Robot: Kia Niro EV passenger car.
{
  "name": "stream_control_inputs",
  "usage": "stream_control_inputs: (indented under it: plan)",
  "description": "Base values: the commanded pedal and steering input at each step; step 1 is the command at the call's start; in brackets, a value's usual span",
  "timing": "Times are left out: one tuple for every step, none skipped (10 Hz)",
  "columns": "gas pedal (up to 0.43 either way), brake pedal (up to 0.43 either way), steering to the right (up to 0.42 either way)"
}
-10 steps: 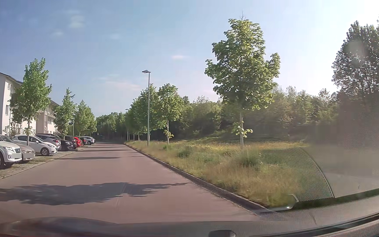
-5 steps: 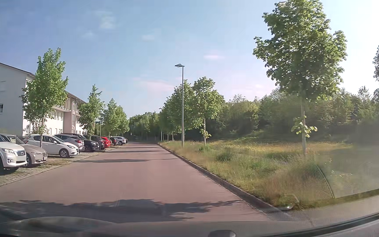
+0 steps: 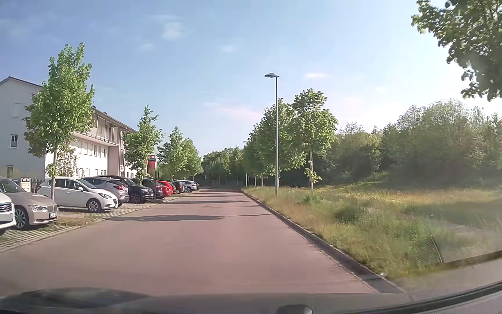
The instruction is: Follow the waypoints while adhering to traffic rules and regulations
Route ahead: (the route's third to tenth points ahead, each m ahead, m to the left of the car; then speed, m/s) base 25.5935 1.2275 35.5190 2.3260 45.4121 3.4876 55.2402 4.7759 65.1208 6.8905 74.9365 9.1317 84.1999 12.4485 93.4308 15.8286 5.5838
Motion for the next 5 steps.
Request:
stream_control_inputs:
  plan:
    - [0.228, 0.0, -0.099]
    - [0.228, 0.0, -0.088]
    - [0.228, 0.0, -0.081]
    - [0.228, 0.0, -0.074]
    - [0.228, 0.0, -0.065]
